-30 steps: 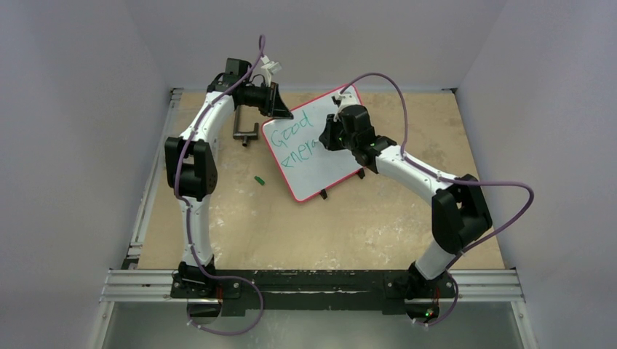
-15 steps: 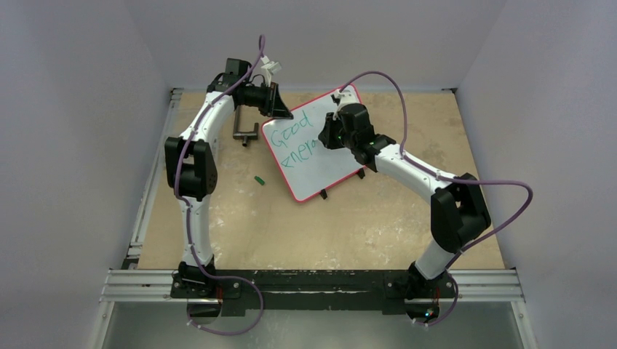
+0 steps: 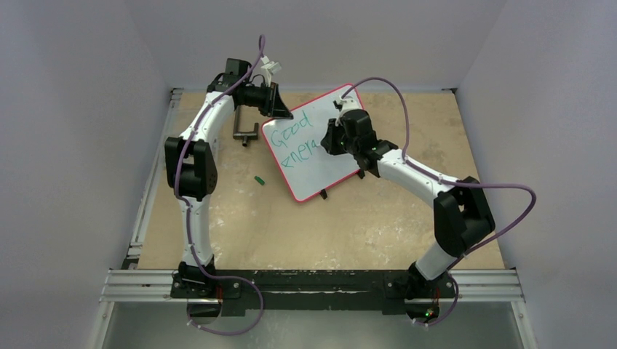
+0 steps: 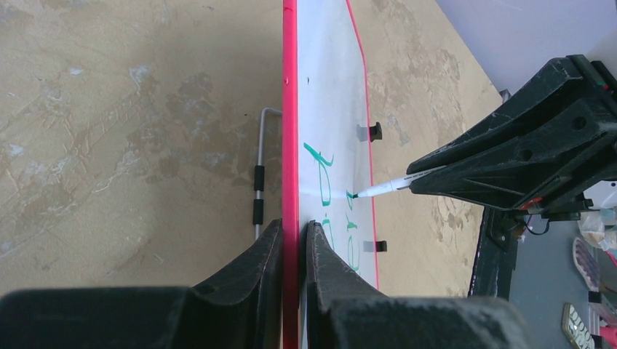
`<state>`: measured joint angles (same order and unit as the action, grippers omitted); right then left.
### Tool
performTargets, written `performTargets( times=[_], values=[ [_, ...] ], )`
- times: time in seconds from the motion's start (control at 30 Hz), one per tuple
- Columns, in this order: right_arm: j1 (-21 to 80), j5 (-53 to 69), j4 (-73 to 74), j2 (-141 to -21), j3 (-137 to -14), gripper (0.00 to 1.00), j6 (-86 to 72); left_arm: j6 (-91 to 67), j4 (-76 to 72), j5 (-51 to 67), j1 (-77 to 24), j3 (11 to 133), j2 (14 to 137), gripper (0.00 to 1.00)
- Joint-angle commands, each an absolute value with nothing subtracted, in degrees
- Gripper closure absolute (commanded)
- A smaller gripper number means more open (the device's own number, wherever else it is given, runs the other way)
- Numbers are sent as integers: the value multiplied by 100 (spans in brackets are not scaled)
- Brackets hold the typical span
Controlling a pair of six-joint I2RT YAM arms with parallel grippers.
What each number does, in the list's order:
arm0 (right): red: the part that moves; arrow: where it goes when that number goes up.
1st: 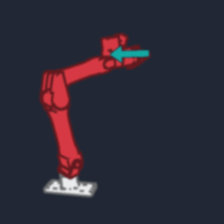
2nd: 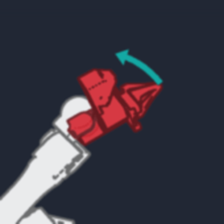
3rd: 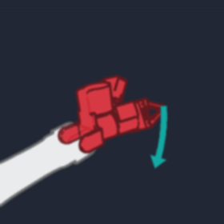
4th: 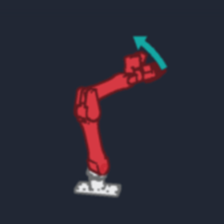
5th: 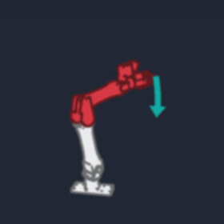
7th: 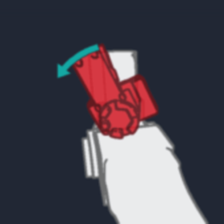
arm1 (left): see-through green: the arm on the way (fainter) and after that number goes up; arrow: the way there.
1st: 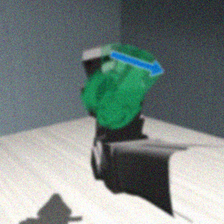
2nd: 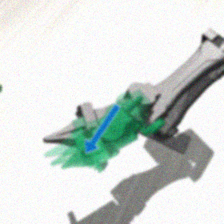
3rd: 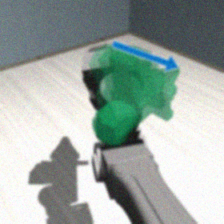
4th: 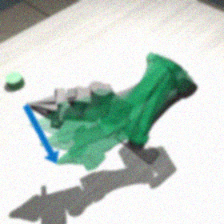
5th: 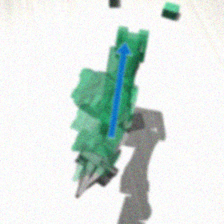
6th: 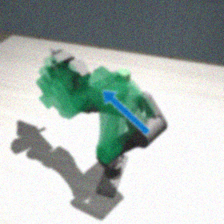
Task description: Write a sentence on the whiteboard
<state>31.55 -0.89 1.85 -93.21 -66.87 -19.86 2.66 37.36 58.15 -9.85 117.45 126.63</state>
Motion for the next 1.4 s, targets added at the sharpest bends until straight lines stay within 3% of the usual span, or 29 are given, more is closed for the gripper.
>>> performTargets(
  times=[0.0,1.37],
  values=[
    [3151,-204,413,-9127,-6407,100,-1849,657,3632,5933,-1046,11739,12263,100],
    [3153,36,340,-8917,-7250,100,-1882,683,3656,5924,-1041,11733,12242,100]
  ],
)
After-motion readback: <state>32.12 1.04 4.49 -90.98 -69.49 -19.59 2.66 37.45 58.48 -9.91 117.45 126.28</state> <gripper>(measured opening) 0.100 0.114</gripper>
